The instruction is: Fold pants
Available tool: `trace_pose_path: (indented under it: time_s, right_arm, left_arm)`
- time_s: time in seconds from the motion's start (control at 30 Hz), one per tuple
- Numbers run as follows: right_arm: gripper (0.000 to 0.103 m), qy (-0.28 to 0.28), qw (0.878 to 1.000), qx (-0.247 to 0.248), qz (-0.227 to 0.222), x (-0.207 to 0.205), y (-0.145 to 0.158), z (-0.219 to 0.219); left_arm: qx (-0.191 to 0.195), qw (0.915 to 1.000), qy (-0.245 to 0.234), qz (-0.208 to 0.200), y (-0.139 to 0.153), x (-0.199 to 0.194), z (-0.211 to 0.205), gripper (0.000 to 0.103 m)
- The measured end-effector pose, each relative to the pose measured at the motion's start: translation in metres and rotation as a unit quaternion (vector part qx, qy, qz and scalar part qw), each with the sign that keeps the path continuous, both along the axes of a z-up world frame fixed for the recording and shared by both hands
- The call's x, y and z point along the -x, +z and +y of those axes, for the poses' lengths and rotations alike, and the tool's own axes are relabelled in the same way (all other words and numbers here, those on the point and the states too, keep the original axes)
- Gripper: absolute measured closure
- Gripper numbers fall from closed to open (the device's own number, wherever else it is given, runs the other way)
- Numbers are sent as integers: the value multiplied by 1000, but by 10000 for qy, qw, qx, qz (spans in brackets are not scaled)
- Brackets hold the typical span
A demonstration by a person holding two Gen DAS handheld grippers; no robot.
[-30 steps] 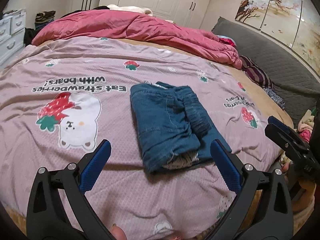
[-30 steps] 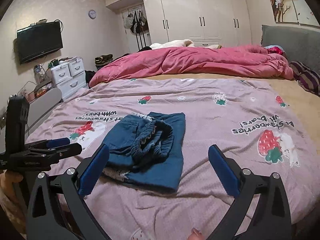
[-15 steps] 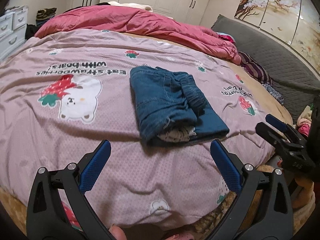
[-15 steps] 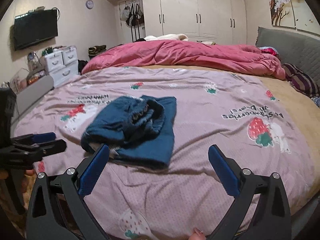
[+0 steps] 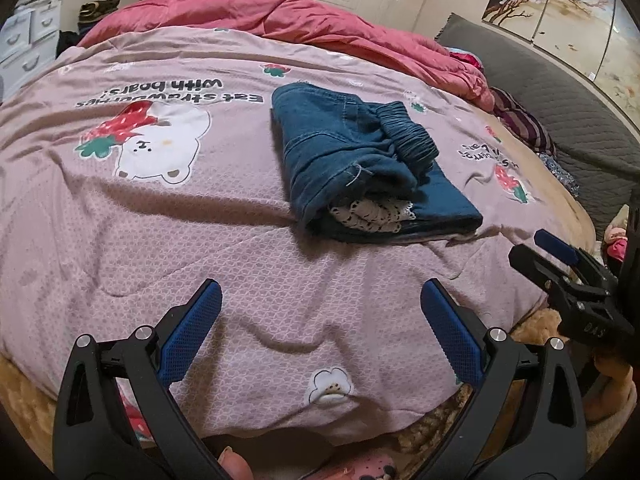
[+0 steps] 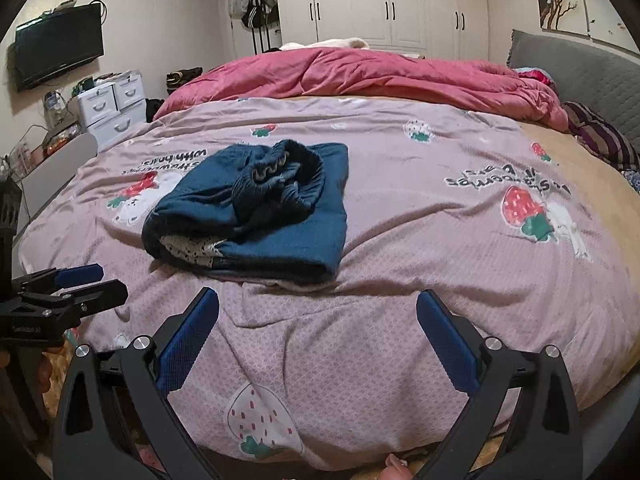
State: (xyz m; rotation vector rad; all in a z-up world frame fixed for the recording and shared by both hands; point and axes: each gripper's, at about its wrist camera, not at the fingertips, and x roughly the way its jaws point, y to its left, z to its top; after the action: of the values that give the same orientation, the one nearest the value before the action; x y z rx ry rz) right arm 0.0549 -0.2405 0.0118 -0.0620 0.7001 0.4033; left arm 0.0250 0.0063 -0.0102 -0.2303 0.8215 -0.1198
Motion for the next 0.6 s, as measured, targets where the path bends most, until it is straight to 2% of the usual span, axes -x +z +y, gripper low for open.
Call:
trace_pose_path:
  time_s: [0.6]
  right_arm:
    - [4, -15, 9999, -2, 101, 0, -6, 1]
  left_arm:
    - [-53, 9999, 77, 45, 0, -1, 2, 10]
